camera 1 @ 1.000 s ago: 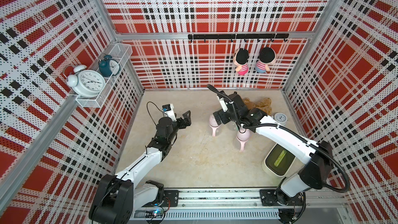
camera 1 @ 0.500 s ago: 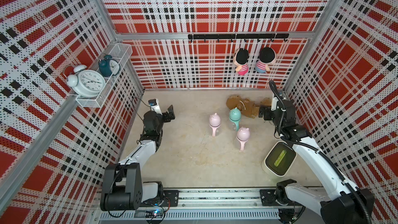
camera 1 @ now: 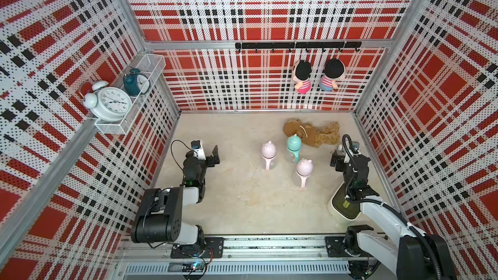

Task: Assemble the baby bottles
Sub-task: Reset both arms

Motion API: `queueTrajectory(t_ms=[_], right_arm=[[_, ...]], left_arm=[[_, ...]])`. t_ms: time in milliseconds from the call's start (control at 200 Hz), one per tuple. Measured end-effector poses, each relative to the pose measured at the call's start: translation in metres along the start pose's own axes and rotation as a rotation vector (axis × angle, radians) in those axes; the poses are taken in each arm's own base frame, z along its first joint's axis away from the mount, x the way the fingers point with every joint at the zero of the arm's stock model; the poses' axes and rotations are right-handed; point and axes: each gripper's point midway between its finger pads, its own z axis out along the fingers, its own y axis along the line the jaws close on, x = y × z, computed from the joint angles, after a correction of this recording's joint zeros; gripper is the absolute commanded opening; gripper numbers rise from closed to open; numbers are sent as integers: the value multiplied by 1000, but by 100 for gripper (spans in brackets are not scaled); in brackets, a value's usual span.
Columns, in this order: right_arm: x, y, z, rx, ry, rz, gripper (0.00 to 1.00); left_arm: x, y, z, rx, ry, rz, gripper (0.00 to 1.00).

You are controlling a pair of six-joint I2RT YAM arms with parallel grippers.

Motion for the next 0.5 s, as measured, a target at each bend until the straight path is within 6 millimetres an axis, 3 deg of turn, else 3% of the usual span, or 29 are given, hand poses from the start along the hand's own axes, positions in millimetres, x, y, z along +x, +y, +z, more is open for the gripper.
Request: queueTrajectory(t_ms=[115, 266, 426, 501], right_arm=[[18, 10, 2, -55, -50, 38, 100], [48, 28, 2, -158, -61, 27, 100], [27, 40, 0, -223, -182, 24, 100], [28, 47, 5, -252, -199, 11, 100]], left_arm=[[-4, -2, -12, 7, -66, 15, 98], [7, -8, -21, 7, -90, 44, 98], [6, 5, -21, -85, -118, 34, 98], [-2, 13, -18, -132, -141, 20, 98]])
